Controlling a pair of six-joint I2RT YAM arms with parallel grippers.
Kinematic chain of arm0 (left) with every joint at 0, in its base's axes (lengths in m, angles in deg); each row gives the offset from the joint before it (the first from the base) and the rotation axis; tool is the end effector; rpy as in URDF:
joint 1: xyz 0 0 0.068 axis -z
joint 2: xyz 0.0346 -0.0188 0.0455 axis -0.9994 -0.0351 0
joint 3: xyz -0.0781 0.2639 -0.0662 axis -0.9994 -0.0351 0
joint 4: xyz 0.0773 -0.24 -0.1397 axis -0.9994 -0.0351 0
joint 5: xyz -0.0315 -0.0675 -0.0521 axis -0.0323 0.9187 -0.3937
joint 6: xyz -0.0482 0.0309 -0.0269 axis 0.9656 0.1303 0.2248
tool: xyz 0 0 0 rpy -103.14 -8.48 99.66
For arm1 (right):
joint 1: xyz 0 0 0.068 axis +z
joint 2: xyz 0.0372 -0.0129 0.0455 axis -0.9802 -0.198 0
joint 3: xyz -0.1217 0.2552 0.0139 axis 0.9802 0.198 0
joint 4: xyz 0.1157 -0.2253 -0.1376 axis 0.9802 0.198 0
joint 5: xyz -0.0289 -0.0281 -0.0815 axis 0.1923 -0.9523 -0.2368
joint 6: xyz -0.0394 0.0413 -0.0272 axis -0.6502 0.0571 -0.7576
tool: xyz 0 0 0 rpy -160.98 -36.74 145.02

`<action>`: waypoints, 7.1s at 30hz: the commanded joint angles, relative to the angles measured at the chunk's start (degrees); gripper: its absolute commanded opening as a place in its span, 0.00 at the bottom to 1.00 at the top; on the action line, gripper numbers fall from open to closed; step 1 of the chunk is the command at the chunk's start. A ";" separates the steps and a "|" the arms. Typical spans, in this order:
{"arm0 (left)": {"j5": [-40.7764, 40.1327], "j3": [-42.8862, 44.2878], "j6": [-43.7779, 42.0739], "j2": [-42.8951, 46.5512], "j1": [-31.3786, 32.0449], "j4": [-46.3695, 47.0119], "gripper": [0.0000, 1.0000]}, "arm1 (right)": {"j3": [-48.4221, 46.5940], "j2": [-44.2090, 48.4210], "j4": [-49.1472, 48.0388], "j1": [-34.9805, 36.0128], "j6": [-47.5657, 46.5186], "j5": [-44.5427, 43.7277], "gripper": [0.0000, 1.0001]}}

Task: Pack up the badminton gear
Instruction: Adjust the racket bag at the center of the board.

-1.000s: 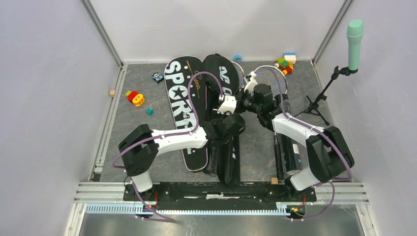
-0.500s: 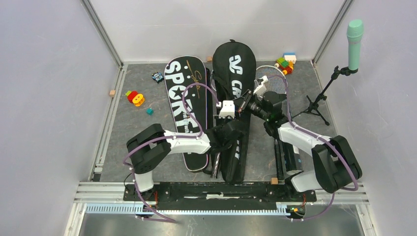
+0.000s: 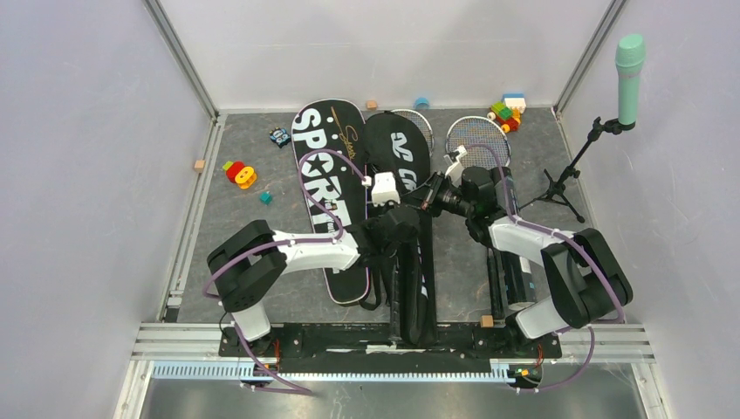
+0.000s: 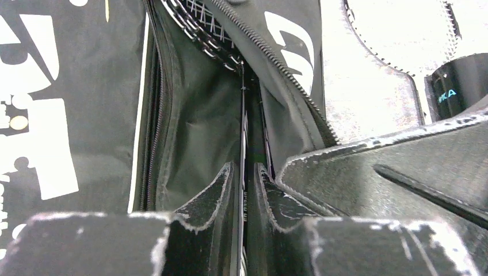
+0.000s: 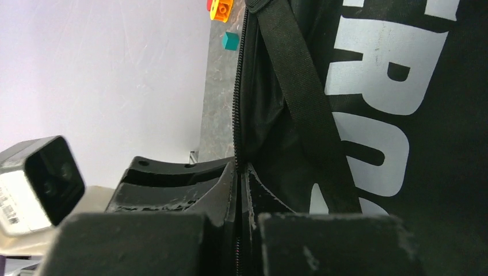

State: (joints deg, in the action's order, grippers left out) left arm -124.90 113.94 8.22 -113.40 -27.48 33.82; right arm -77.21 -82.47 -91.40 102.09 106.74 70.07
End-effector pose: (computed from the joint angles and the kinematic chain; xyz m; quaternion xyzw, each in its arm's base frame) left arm 0.2281 -0.3285 0.1901 -0.0601 0.8199 -0.1077 0.5591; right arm 0.3000 0.1581 0.1930 0.1028 0.7863 0.5452 0.2718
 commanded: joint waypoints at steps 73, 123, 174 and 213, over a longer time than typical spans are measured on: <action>11.56 -14.45 4.32 30.24 1.82 -16.17 0.17 | -23.65 0.87 13.62 -1.11 -70.41 -17.40 0.00; 82.81 26.53 -121.45 11.14 -41.57 -71.99 0.59 | -24.63 -4.16 26.37 -1.45 -85.95 2.61 0.00; 99.27 25.50 -100.53 14.80 -42.12 -64.96 0.07 | -26.19 -3.31 31.07 7.55 -86.09 4.71 0.00; 84.64 15.86 -89.12 13.81 -40.49 -39.36 0.47 | -28.90 -1.99 39.47 7.94 -74.08 0.21 0.00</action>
State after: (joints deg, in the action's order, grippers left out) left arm -42.46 127.56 -82.42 -99.30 -68.24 -6.94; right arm -106.34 -85.16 -46.12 109.98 31.86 66.90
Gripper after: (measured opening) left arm 0.627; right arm 0.038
